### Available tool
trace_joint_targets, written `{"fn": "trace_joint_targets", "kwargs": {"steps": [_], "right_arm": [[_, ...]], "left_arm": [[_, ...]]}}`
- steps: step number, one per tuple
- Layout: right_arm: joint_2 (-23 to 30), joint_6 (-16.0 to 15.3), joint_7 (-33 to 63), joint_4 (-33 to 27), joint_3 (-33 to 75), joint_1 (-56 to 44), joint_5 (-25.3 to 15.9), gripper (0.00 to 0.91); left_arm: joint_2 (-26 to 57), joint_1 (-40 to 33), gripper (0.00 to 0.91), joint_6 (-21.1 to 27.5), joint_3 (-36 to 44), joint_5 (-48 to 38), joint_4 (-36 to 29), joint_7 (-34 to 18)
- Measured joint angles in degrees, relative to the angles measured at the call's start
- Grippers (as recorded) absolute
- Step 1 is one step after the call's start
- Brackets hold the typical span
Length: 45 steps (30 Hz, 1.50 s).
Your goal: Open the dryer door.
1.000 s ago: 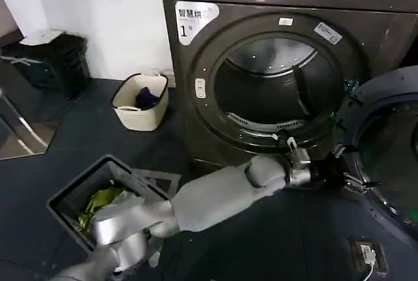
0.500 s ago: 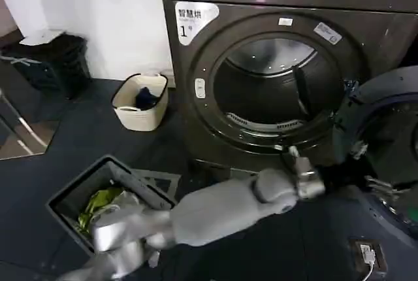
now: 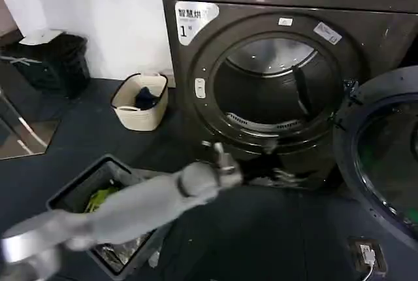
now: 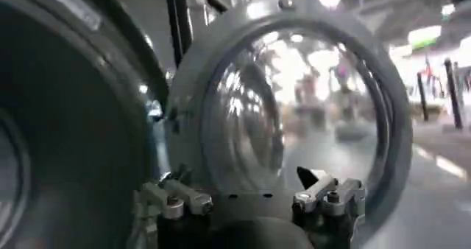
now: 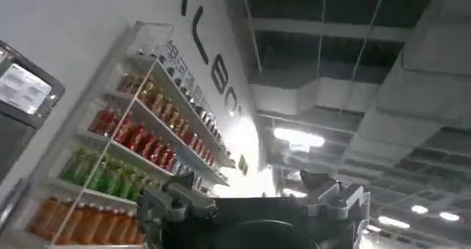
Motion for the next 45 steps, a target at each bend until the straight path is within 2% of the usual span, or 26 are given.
{"fn": "trace_joint_targets", "kwargs": {"steps": [13, 20, 23, 27, 30, 45], "right_arm": [[-0.8, -0.4, 0.9, 1.8, 3.8, 0.5, -3.3, 0.907], [-1.5, -0.8, 1.4, 0.8, 3.9, 1.2, -3.2, 0.907], [-1.8, -1.0, 1.1, 0.8, 4.0, 1.5, -4.5, 0.907], [-2.0, -1.0, 0.8, 1.2, 4.2, 1.8, -5.5, 0.907], [-1.9, -1.1, 0.8, 1.3, 3.8, 2.4, -5.6, 0.907], [-1.3, -0.9, 0.7, 1.3, 4.1, 1.9, -5.5, 0.907]], "left_arm": [[26.9, 5.1, 0.907, 11.5, -5.9, 4.3, -11.2, 0.8], [38.7, 11.7, 0.907, 22.3, -12.2, 6.6, -14.9, 2.5], [42.8, 16.2, 0.907, 25.9, -16.2, 9.7, -16.1, 5.4], [47.3, 23.7, 0.907, 26.9, -22.8, 17.7, -16.1, 10.0], [50.0, 27.1, 0.907, 26.6, -25.8, 20.6, -15.1, 11.1], [53.2, 31.0, 0.907, 27.6, -28.0, 25.2, -11.1, 14.1]]}}
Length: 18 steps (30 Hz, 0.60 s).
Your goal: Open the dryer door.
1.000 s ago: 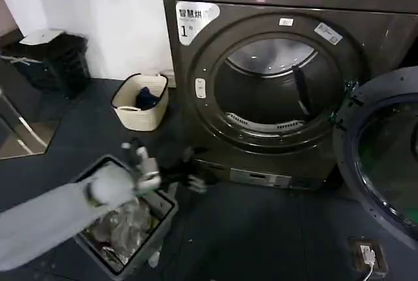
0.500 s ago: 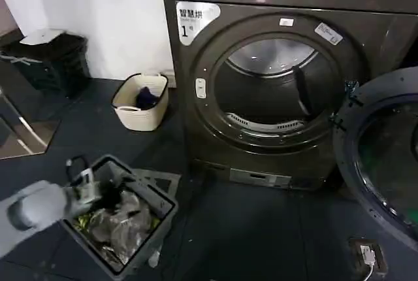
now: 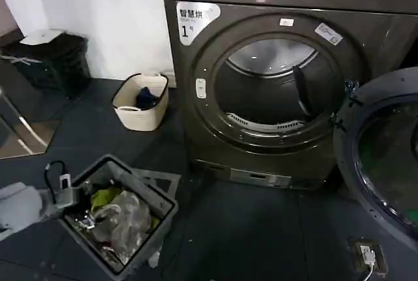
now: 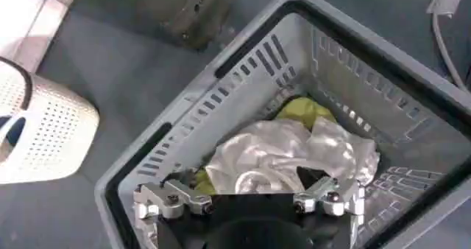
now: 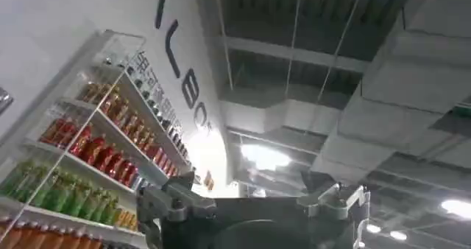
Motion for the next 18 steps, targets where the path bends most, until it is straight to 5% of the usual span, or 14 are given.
{"fn": "trace_joint_targets", "kwargs": {"steps": [18], "right_arm": [[-0.1, -1.2, 1.0, 0.0, 1.2, -0.1, 0.4, 0.907]], "left_arm": [[-0.4, -0.2, 0.907, -2.9, 0.6, 3.0, 2.1, 1.4]]}}
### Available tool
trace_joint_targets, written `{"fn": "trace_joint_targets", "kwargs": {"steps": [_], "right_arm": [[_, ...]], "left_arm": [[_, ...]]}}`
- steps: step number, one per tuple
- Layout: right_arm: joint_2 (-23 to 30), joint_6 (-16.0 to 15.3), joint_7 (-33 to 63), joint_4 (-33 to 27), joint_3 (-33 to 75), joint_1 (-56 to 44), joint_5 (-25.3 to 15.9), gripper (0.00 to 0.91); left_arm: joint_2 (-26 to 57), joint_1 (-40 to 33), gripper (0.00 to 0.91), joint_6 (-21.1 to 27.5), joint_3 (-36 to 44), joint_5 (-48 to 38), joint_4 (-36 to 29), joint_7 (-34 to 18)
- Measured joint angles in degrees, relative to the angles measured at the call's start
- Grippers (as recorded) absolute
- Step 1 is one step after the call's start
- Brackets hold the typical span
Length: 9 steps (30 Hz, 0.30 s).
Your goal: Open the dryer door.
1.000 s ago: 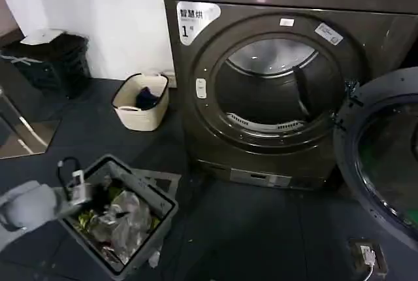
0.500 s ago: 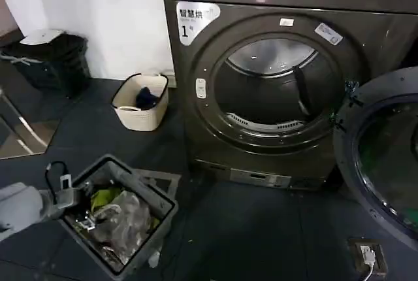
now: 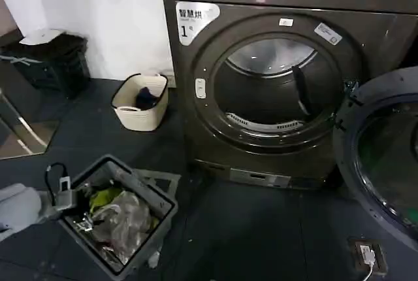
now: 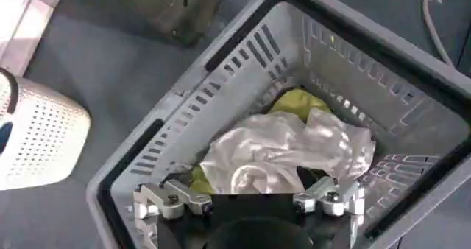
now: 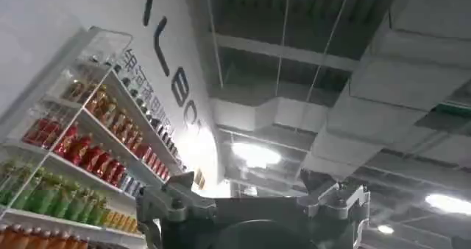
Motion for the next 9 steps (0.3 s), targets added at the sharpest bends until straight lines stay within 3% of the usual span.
{"fn": "trace_joint_targets", "kwargs": {"steps": [9], "right_arm": [[0.2, -0.2, -0.1, 0.2, -0.3, 0.8, -0.2, 0.907]], "left_arm": [[0.2, -0.4, 0.907, -1.3, 0.0, 1.0, 0.8, 0.6]]}}
